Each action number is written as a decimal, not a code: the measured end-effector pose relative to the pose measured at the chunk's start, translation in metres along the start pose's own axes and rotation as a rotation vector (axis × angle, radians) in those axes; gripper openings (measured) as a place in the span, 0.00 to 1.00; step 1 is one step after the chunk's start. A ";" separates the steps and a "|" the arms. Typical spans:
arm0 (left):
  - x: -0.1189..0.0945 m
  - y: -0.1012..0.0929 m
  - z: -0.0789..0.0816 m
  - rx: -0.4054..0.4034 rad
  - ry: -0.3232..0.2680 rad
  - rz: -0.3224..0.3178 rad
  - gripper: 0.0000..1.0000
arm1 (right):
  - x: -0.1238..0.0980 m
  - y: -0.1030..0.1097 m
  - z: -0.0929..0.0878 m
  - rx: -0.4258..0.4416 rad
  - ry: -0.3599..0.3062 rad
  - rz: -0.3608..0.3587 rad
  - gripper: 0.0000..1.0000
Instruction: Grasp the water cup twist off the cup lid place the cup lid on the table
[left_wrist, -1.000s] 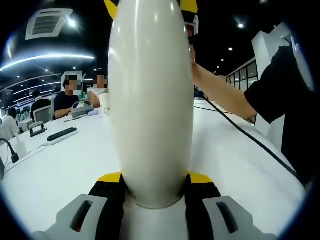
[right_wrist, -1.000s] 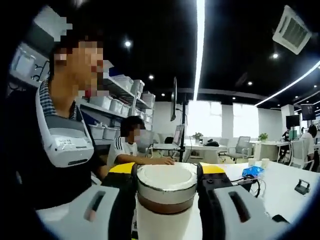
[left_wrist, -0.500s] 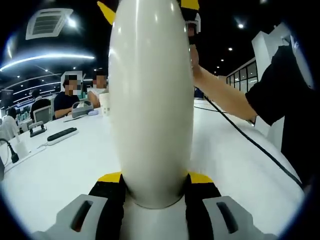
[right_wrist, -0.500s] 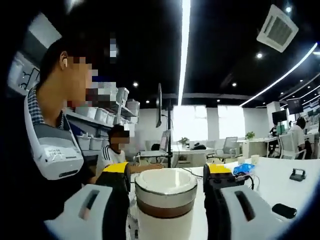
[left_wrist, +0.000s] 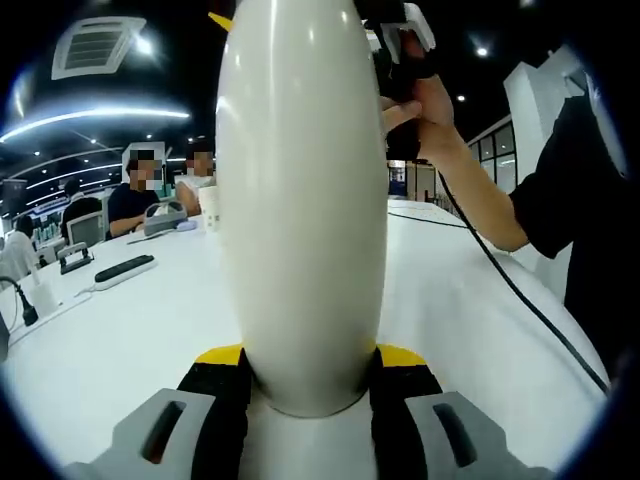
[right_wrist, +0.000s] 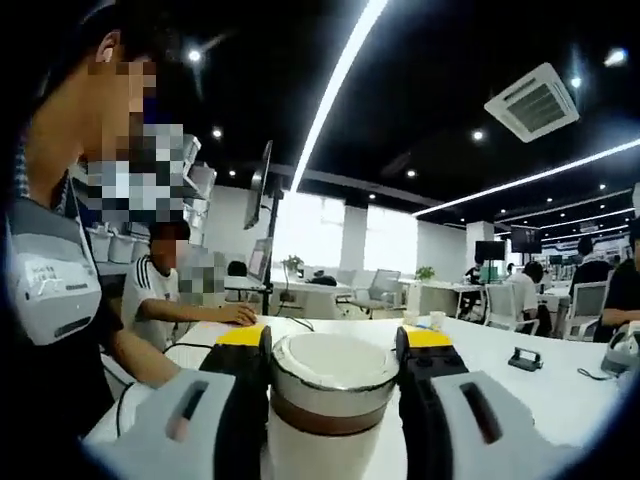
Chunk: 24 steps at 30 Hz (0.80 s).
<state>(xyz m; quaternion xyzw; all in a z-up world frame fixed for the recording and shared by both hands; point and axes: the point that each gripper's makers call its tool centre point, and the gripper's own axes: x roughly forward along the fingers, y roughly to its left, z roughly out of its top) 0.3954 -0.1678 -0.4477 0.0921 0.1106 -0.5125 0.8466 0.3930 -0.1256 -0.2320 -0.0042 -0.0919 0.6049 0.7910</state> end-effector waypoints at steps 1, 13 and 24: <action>0.000 0.000 0.000 0.000 0.000 0.000 0.48 | 0.000 0.000 0.000 0.000 0.000 0.008 0.52; 0.000 0.000 0.000 0.000 -0.001 -0.001 0.48 | -0.001 0.013 0.001 0.025 -0.029 0.351 0.52; 0.000 0.001 0.000 -0.001 -0.001 -0.002 0.48 | 0.000 0.010 0.000 0.119 -0.039 0.346 0.53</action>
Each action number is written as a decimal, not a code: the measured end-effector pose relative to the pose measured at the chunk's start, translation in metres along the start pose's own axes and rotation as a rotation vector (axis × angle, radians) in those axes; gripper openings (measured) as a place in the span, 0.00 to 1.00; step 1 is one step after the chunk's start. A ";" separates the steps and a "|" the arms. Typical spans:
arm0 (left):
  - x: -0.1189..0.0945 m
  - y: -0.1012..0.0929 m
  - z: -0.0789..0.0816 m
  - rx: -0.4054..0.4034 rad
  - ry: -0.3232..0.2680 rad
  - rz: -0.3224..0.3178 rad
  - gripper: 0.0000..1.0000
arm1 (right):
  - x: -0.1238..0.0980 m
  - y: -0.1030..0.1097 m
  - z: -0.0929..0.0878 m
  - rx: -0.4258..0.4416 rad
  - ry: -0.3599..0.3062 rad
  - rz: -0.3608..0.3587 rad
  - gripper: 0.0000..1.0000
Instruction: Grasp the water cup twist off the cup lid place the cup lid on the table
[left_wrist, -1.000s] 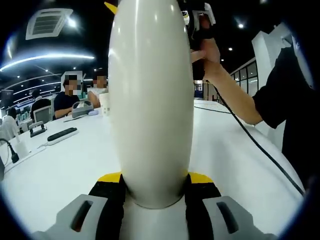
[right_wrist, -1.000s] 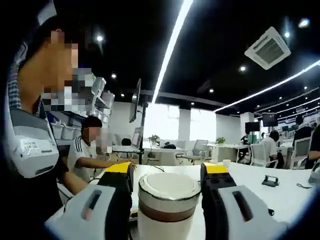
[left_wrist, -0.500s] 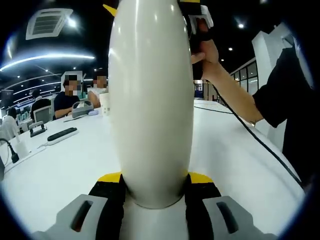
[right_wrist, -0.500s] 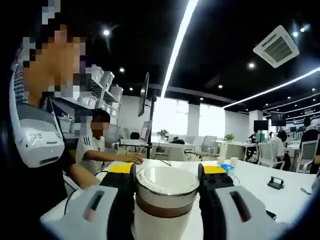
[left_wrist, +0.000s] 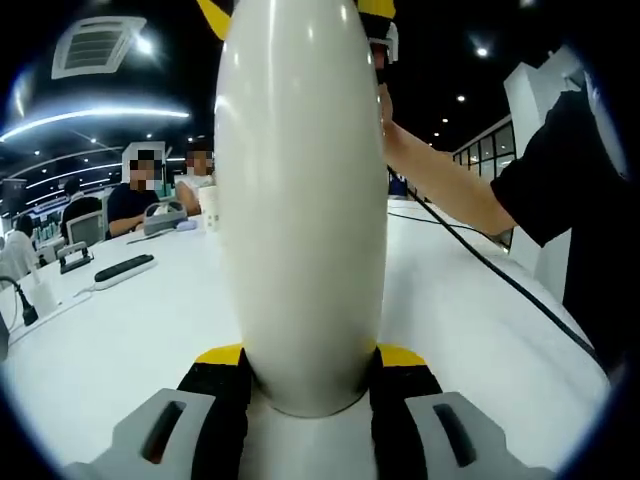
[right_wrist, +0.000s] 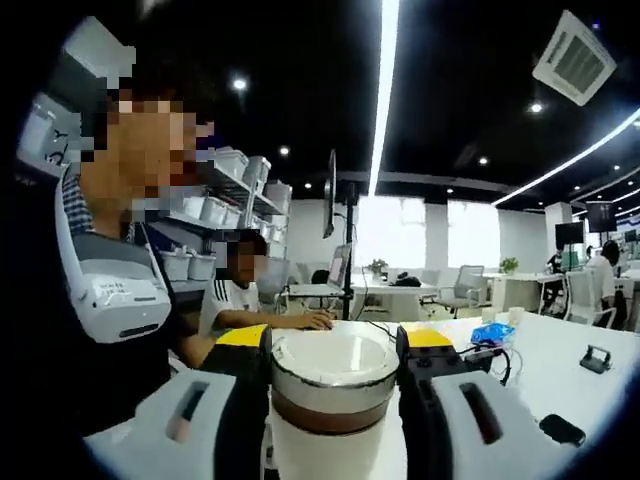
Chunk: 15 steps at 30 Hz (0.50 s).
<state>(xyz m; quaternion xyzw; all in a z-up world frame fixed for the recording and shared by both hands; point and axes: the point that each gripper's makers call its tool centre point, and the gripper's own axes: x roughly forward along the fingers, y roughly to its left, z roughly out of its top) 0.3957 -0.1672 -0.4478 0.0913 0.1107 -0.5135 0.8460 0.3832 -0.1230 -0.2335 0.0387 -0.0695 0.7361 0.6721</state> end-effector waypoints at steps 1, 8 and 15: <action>0.000 0.000 0.000 0.001 -0.001 0.000 0.48 | -0.001 -0.001 0.001 -0.001 -0.011 -0.021 0.55; 0.001 -0.001 0.000 0.003 0.000 0.002 0.48 | -0.015 -0.006 0.008 -0.025 -0.044 -0.314 0.60; 0.000 -0.002 0.001 0.002 0.000 0.003 0.48 | -0.017 -0.005 0.004 -0.033 -0.015 -0.375 0.48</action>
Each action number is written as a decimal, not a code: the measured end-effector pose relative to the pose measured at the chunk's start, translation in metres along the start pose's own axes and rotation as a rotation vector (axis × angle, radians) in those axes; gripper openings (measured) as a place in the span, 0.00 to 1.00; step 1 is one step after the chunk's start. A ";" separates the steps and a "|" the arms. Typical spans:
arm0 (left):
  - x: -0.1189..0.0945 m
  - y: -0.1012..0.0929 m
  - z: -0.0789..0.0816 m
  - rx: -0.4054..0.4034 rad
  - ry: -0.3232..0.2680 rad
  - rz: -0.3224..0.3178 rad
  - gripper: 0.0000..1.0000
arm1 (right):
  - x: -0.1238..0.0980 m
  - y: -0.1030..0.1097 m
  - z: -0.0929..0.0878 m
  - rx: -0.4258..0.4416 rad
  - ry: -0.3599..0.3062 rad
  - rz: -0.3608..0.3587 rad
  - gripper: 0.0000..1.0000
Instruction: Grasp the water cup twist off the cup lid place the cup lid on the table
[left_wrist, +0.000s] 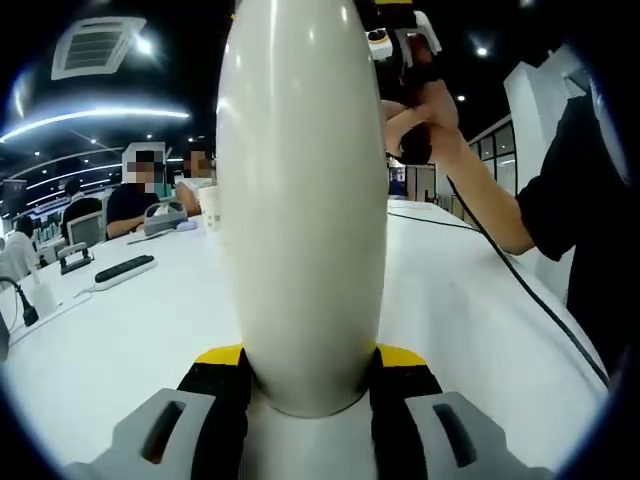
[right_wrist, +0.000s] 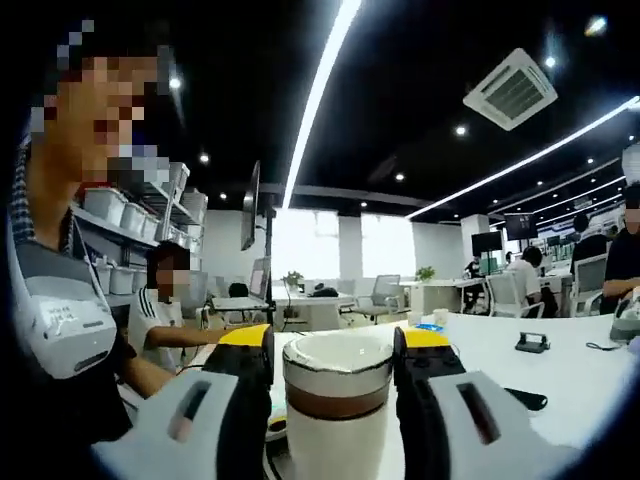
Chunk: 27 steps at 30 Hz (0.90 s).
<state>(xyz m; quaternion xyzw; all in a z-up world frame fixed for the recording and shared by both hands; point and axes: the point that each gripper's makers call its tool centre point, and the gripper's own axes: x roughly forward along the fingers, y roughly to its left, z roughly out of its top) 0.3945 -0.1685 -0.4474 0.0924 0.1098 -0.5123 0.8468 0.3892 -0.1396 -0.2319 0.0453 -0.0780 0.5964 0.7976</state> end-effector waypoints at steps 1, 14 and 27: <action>0.000 0.000 0.000 0.000 0.000 0.000 0.48 | 0.000 -0.002 -0.003 -0.028 0.009 -0.003 0.47; -0.001 0.001 0.000 -0.002 -0.001 -0.002 0.48 | -0.002 0.009 0.001 0.002 -0.029 0.397 0.47; -0.001 -0.002 0.001 -0.003 0.000 -0.005 0.48 | 0.000 0.003 -0.002 0.083 0.000 0.338 0.50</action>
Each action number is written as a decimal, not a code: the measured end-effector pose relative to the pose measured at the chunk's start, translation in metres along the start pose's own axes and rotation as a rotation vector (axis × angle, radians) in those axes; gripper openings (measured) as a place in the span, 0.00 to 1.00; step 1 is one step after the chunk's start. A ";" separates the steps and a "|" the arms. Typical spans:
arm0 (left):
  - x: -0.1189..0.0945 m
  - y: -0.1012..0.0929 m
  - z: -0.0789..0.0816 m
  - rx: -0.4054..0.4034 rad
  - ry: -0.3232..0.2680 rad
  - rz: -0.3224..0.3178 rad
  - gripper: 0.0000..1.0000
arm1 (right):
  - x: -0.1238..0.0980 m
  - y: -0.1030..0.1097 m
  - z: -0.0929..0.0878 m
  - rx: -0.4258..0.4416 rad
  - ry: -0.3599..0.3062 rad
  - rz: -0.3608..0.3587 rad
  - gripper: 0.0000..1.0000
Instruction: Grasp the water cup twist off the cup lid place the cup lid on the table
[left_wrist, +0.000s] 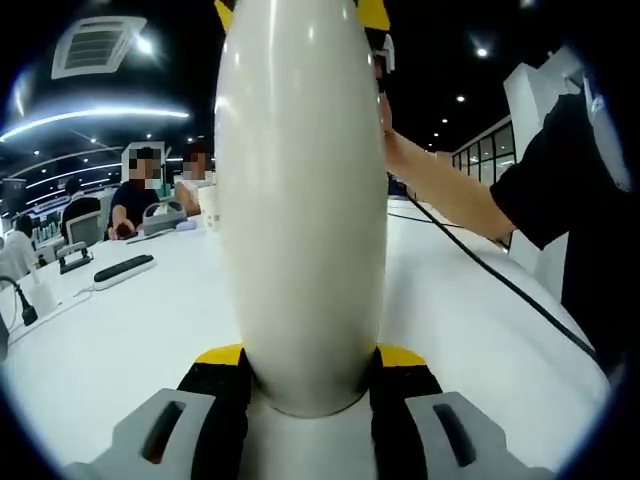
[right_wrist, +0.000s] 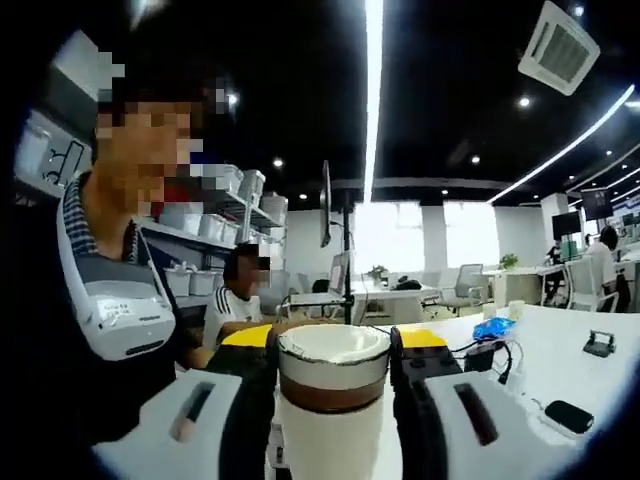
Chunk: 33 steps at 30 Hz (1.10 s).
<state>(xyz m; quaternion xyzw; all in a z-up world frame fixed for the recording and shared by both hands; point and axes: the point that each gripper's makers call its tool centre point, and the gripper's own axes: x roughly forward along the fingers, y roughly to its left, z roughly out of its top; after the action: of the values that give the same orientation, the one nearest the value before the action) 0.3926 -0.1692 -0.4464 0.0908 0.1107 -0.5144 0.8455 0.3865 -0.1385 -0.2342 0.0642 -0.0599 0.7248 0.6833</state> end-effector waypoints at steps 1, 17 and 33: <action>0.000 -0.001 0.000 0.000 0.001 0.000 0.48 | -0.002 -0.002 0.003 -0.025 -0.020 -0.055 0.53; 0.002 0.000 0.000 0.003 0.000 0.004 0.48 | -0.009 -0.006 -0.009 -0.124 0.083 -0.445 0.47; 0.000 0.001 -0.001 0.000 0.000 0.004 0.48 | -0.005 0.004 -0.009 -0.071 0.067 0.026 0.45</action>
<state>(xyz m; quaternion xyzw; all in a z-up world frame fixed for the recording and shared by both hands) 0.3940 -0.1688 -0.4471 0.0910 0.1105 -0.5126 0.8466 0.3824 -0.1422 -0.2445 0.0148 -0.0636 0.7329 0.6772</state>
